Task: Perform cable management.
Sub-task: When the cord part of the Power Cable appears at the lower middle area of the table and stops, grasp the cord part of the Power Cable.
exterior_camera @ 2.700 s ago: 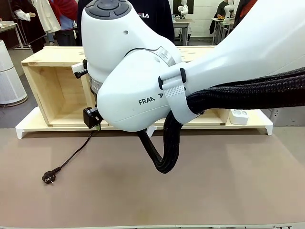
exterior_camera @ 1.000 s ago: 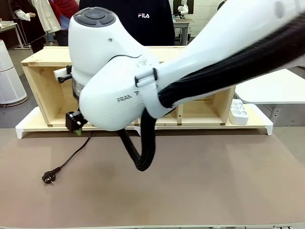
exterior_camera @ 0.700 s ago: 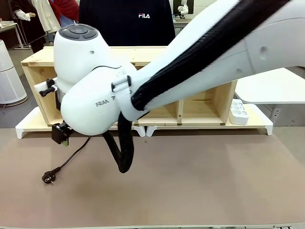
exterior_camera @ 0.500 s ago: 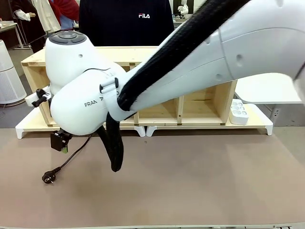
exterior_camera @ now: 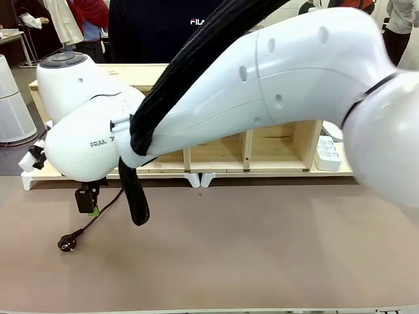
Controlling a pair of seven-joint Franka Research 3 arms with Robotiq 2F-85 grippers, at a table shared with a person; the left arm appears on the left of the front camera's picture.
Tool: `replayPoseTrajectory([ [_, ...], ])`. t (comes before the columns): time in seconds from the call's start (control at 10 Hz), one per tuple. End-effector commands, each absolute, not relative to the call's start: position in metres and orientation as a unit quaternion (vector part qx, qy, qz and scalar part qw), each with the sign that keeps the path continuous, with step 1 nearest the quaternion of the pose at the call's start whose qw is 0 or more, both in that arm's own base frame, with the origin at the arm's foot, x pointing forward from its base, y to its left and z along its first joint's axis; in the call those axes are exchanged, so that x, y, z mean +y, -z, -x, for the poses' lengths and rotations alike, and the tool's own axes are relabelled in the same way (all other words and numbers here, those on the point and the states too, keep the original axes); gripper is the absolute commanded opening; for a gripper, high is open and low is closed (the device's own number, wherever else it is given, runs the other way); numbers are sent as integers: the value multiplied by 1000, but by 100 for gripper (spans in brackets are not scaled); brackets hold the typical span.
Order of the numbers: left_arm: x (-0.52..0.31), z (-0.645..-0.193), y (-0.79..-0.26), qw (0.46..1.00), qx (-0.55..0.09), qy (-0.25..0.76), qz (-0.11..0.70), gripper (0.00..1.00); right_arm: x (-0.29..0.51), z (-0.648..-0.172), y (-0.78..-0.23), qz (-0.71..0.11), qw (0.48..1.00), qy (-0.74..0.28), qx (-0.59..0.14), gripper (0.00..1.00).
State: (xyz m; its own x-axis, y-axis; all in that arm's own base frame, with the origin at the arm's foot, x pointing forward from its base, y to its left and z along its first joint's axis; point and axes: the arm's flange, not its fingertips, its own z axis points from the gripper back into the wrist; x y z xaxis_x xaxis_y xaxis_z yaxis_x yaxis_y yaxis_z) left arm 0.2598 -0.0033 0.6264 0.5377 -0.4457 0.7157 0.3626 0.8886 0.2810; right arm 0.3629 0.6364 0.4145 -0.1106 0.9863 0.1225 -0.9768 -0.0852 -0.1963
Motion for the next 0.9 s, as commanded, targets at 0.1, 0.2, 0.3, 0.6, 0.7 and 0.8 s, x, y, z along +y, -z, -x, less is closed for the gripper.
replayPoseTrajectory([
  [0.1, -3, -259, -627, 875, -423, 230, -49, 100, 692, -381, -409, 32, 598, -789, -134, 100],
  [0.2, -3, -259, -627, 875, -423, 230, -49, 100, 704, -381, -404, 19, 574, -806, -142, 100],
  [0.3, -3, -259, -627, 875, -423, 230, -49, 100, 715, -382, -397, 5, 558, -818, -138, 100],
  [0.6, -3, -259, -627, 875, -423, 230, -49, 100, 736, -376, -375, -31, 512, -853, -97, 100],
  [0.7, -3, -259, -627, 875, -423, 230, -49, 100, 734, -373, -368, -43, 498, -863, -74, 100],
  [0.8, -3, -259, -627, 875, -423, 230, -49, 100, 731, -372, -361, -53, 489, -869, -53, 100],
])
